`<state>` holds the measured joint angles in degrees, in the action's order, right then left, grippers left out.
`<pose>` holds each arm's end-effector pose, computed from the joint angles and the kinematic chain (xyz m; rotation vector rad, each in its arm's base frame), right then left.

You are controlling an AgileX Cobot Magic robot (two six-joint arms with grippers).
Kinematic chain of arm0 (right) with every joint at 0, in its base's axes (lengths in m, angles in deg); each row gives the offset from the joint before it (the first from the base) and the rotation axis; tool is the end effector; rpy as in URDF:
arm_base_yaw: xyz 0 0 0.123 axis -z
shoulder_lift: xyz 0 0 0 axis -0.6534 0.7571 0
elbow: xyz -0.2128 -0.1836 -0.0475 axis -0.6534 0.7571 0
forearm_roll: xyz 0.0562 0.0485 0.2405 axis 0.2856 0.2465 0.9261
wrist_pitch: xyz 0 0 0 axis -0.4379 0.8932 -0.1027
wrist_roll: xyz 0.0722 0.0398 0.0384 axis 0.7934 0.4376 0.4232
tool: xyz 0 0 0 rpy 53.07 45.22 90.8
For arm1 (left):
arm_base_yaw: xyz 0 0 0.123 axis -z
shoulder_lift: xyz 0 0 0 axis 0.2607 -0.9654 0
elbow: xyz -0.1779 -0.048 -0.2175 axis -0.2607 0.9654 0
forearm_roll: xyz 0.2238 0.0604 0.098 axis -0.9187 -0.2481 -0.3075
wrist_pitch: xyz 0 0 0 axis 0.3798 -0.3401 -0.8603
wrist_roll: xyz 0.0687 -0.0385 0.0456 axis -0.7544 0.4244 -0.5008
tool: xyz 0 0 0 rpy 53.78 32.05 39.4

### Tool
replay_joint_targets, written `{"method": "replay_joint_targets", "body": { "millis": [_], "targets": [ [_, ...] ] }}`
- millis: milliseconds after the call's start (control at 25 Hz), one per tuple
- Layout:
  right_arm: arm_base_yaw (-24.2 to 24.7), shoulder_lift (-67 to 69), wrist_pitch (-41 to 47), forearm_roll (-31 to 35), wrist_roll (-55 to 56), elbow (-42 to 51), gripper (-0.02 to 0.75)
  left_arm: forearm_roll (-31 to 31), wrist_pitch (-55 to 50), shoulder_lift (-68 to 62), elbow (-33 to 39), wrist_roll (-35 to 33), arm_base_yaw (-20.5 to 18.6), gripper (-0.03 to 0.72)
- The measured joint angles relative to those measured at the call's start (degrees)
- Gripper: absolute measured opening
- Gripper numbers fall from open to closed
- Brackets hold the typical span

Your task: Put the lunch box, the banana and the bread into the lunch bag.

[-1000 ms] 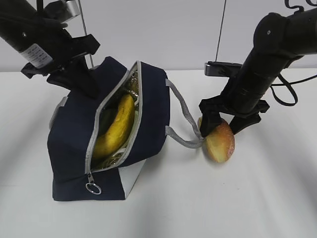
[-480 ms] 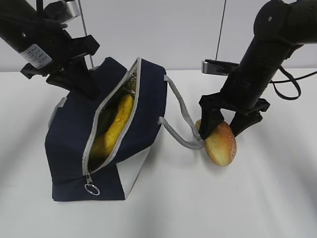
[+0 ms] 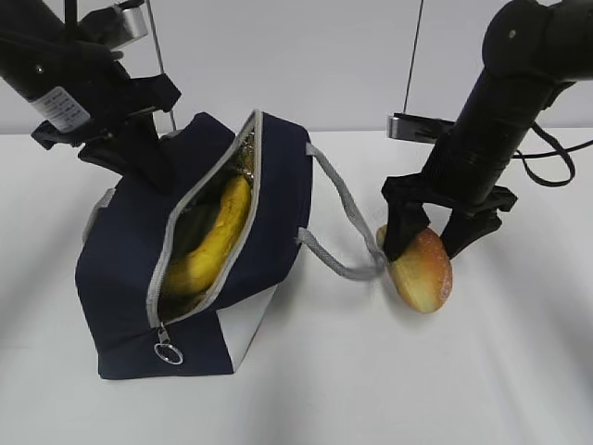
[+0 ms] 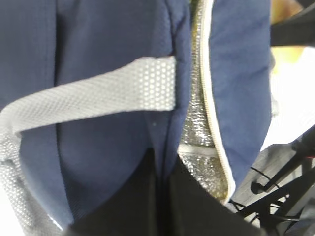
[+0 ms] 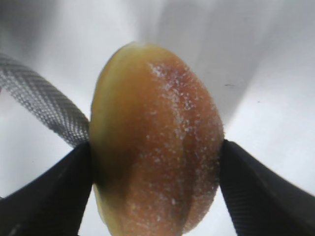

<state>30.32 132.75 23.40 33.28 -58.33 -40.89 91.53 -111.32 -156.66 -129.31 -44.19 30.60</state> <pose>0.3829 0.0964 0.1922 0.4541 -3.0702 -0.4371 0.3302 -0.1313 0.2960 0.5261 2.8339 -0.6724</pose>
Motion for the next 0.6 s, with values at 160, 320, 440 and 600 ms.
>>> {"method": "replay_joint_targets", "body": {
  "millis": [160,320,440,600],
  "targets": [
    [2.5,0.0,0.2,-0.4,1.0,0.0,0.575,-1.6,-0.1,0.0,0.0,0.0,0.0,-0.003],
    [4.2,0.0,0.2,-1.3,1.5,0.0,0.574,-1.8,-0.1,0.0,0.0,0.0,0.0,-0.003],
    [4.3,-0.4,0.2,-0.8,1.5,0.0,0.574,-1.9,-0.1,0.0,0.0,0.0,0.0,-0.003],
    [4.3,-1.4,0.9,4.7,-1.2,-1.2,0.574,-1.9,-0.1,0.0,0.0,0.0,0.0,-0.003]
  ]
}}
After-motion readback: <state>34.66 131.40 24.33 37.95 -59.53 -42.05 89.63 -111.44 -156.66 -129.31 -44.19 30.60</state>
